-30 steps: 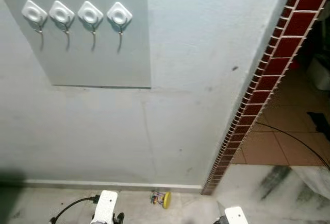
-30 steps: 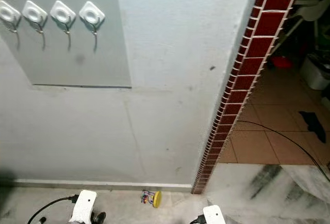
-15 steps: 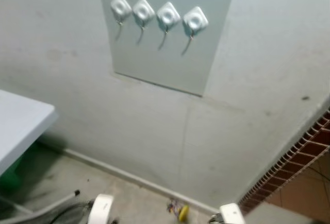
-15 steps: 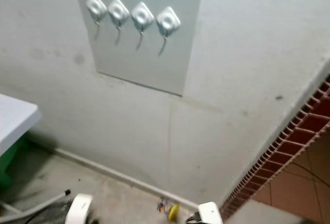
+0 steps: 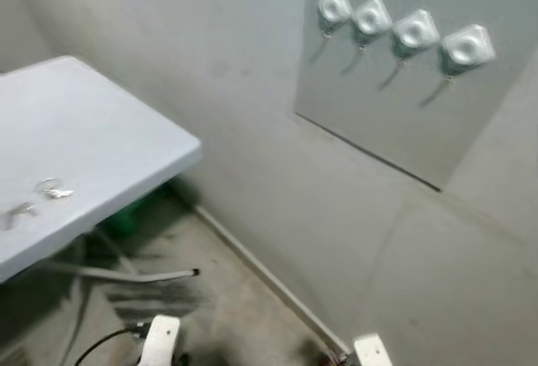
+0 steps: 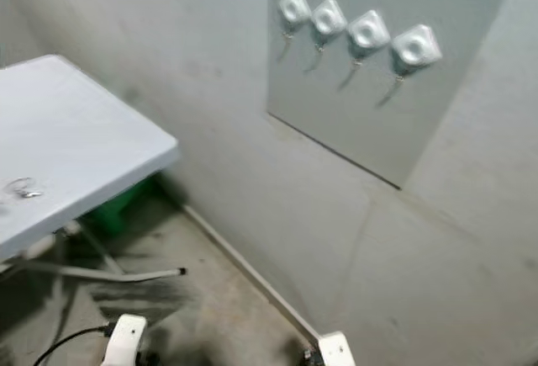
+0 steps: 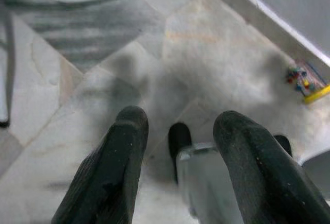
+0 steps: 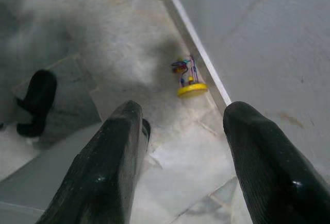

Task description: Hang keys on a hook

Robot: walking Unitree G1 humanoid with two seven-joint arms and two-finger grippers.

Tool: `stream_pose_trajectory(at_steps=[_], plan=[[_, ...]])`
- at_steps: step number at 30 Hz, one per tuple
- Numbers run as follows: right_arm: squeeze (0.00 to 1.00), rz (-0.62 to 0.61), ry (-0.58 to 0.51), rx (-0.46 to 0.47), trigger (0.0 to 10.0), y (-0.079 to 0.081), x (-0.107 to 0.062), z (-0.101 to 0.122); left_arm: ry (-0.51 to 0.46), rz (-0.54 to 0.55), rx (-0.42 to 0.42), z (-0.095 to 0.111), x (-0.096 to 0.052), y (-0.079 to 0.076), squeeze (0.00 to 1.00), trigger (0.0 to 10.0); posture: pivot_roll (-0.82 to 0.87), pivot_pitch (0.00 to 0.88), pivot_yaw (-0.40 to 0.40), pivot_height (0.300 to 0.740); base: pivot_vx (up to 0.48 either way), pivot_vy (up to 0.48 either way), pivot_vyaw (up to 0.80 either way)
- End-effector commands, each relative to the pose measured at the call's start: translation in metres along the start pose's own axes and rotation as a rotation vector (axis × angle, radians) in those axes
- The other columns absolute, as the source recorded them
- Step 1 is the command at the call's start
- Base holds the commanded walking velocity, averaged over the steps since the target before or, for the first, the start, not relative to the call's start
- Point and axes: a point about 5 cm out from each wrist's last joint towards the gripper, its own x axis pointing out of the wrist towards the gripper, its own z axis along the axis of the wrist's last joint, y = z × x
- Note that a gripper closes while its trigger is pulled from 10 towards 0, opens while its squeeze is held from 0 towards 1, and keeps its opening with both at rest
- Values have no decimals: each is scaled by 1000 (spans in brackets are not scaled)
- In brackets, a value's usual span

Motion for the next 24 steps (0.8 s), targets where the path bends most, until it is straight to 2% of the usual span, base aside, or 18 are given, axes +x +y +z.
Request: stream_pose_trajectory(at_steps=[1, 11, 24], plan=[[0, 3, 4, 10, 10000, 1, 0, 0, 21, 8, -23, -6, -2, 4, 0, 10000, -130, 0, -7, 740, 0, 0, 800], [0, 9, 6, 10, 10000, 2, 0, 0, 26, 17, -68, -8, -2, 4, 0, 10000, -124, 0, -12, 740, 0, 0, 800], [0, 9, 5, 25, 10000, 3, 1, 1, 22, 26, -85, -8, -2, 5, 0, 10000, -123, 0, -13, 740, 0, 0, 800]])
